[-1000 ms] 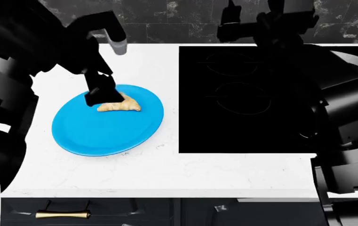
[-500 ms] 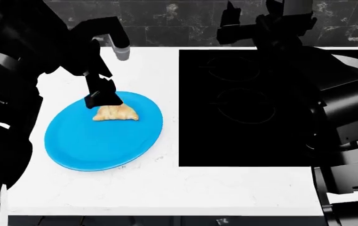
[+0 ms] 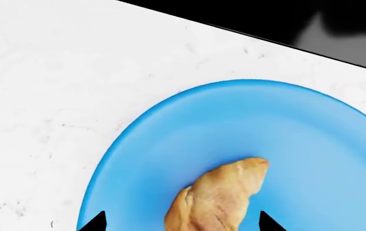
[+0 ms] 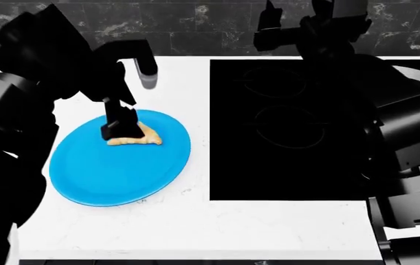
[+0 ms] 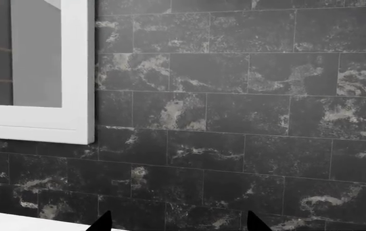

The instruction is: Pick the croissant and place it on the pan. Then turn on the stove to warm the croissant.

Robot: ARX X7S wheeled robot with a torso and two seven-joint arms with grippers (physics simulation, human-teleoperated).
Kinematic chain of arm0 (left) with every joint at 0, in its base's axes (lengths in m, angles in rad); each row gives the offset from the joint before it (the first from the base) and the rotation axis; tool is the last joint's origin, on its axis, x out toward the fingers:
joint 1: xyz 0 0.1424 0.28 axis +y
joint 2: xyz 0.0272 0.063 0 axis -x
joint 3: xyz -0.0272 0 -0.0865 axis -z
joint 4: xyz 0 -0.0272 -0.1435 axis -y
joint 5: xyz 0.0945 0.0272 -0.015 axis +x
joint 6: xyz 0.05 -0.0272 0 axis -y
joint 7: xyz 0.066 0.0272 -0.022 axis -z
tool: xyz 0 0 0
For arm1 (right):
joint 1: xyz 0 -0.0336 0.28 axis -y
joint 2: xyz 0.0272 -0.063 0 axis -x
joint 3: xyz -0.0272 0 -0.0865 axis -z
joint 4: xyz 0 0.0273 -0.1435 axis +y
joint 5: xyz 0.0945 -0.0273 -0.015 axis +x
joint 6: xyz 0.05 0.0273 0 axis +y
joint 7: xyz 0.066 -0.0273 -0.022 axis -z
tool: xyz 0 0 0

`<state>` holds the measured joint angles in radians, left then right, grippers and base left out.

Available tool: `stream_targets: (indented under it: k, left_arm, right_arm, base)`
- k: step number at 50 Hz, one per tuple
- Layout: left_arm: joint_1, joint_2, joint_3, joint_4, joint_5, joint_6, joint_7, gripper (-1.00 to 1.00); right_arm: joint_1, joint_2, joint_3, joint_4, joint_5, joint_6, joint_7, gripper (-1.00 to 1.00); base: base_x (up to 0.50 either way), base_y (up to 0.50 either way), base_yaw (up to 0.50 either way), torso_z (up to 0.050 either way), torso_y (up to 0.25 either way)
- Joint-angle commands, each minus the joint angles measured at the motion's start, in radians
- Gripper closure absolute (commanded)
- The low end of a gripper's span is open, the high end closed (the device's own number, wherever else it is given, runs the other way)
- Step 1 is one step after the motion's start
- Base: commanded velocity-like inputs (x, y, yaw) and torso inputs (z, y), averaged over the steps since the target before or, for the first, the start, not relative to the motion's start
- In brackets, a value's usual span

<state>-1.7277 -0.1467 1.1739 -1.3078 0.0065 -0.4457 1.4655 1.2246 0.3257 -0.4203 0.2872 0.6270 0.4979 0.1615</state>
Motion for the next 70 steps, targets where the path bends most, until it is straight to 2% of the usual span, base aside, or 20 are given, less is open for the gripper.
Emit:
stream_targets:
  k: [1,25,26,36,40,49,50,53,56,58,59,60,70]
  left_arm:
    - [0.014,0.004,0.014,-0.001,-0.008,0.007,0.012,-1.0]
    - [0.037,0.011,0.021,-0.001,-0.007,0.023,-0.003,-1.0]
    - [0.038,0.012,0.021,-0.001,-0.007,0.026,-0.003,1.0]
    - [0.027,0.006,0.025,-0.001,-0.007,0.041,-0.005,1.0]
    - [-0.006,-0.004,-0.018,-0.001,-0.03,0.015,-0.062,1.0]
    - [-0.111,-0.07,-0.263,0.0,-0.135,-0.143,-0.292,1.0]
    - [-0.111,-0.076,-0.287,0.0,-0.137,-0.145,-0.329,1.0]
    - [-0.133,-0.108,-0.451,-0.001,-0.202,-0.241,-0.489,1.0]
    - [-0.119,-0.124,-0.535,0.0,-0.203,-0.23,-0.582,1.0]
    - [-0.118,-0.13,-0.592,0.0,-0.204,-0.189,-0.699,1.0]
    - [-0.121,-0.131,-0.61,0.0,-0.21,-0.191,-0.69,1.0]
    - [-0.119,-0.13,-0.624,0.001,-0.205,-0.165,-0.733,1.0]
    - [-0.062,-0.11,-0.715,0.0,-0.199,-0.149,-0.731,1.0]
  right_arm:
    - [-0.008,0.001,0.0,0.004,0.001,-0.007,0.001,-1.0]
    - [-0.01,0.003,-0.001,0.004,0.007,-0.015,-0.004,-1.0]
    - [-0.011,0.004,0.0,0.0,0.008,-0.014,-0.003,-1.0]
    - [-0.011,0.005,0.001,-0.006,0.011,-0.016,-0.001,-1.0]
    - [0.0,0.006,0.0,-0.013,0.012,-0.009,0.002,-1.0]
    - [0.02,0.013,-0.002,-0.081,0.03,0.038,0.026,-1.0]
    - [0.02,0.015,-0.001,-0.087,0.032,0.042,0.029,-1.0]
    - [0.021,0.01,-0.002,-0.085,0.032,0.042,0.031,-1.0]
    - [0.02,0.012,-0.013,-0.088,0.024,0.03,0.016,-1.0]
    - [0.022,0.009,-0.001,-0.08,0.032,0.031,0.023,-1.0]
    - [0.021,0.011,-0.003,-0.094,0.037,0.037,0.022,-1.0]
    - [0.022,0.012,-0.004,-0.095,0.038,0.04,0.021,-1.0]
    - [0.025,0.019,-0.003,-0.099,0.048,0.055,0.022,-1.0]
  base:
    - [0.0,0.0,0.0,0.0,0.0]
    - [0.0,0.0,0.0,0.0,0.0]
    - [0.0,0.0,0.0,0.0,0.0]
    - [0.0,0.0,0.0,0.0,0.0]
    - [0.0,0.0,0.0,0.0,0.0]
    - [0.0,0.0,0.0,0.0,0.0]
    - [0.0,0.0,0.0,0.0,0.0]
    - [0.0,0.0,0.0,0.0,0.0]
    - [0.0,0.0,0.0,0.0,0.0]
    - [0.0,0.0,0.0,0.0,0.0]
    - [0.0,0.0,0.0,0.0,0.0]
    - [0.0,0.0,0.0,0.0,0.0]
    - [-0.01,-0.16,0.0,0.0,0.0]
